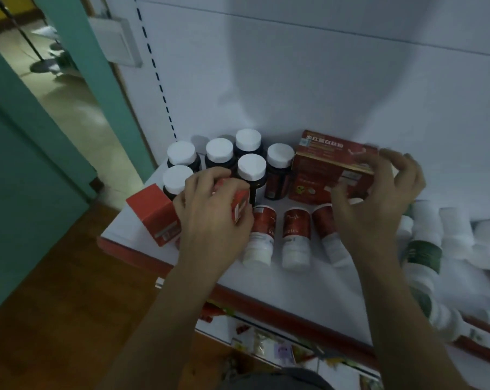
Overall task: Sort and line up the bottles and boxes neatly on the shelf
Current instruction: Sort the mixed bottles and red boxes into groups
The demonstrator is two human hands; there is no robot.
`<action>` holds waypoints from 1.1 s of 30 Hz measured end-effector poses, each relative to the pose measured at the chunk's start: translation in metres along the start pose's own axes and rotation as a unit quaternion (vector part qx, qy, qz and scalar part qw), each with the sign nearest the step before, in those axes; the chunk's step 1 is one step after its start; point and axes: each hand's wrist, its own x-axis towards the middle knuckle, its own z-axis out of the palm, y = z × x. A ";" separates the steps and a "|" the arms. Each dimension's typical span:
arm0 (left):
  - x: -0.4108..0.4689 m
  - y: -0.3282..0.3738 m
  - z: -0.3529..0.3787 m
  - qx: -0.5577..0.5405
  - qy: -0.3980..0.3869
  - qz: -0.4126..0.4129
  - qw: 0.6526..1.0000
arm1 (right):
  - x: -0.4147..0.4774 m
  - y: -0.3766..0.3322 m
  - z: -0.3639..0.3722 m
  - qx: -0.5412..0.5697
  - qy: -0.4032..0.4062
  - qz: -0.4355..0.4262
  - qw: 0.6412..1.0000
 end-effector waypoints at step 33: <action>-0.139 0.485 0.183 -0.278 -0.118 0.201 0.932 | -0.058 0.292 -0.483 -0.243 -0.328 0.204 0.890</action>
